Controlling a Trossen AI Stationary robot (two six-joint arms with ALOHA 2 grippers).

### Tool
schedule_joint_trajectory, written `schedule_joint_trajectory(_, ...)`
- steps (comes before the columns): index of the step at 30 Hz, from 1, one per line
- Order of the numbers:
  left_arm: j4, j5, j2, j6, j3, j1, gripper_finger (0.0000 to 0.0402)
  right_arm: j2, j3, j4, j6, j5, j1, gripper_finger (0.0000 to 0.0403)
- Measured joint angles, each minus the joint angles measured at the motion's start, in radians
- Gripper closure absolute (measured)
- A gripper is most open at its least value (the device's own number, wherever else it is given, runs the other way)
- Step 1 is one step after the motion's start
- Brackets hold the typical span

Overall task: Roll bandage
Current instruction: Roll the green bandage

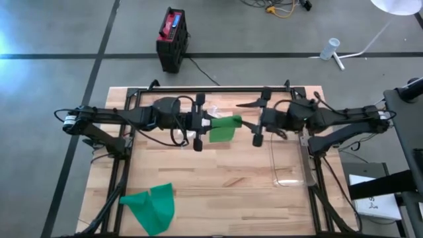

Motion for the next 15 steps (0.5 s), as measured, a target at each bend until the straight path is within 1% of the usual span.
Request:
schedule_joint_trajectory(3,-0.012,-0.023,0.0,-0.009,-0.001,0.001,0.0374,0.018,0.018,-0.039,-0.045,0.041,0.0,0.0209)
schedule_joint_trajectory(9,-0.021,-0.09,0.001,-0.013,-0.002,0.0,0.0371,0.008,0.07,-0.238,-0.022,0.042,0.01,0.0211)
schedule_joint_trajectory(13,-0.026,-0.092,0.0,-0.019,-0.002,0.0,0.0374,0.001,0.124,-0.377,-0.031,0.034,0.035,0.0214)
schedule_joint_trajectory(15,-0.026,-0.092,0.0,-0.028,-0.006,0.0,0.0371,0.003,0.149,-0.442,-0.045,0.008,0.045,0.0216)
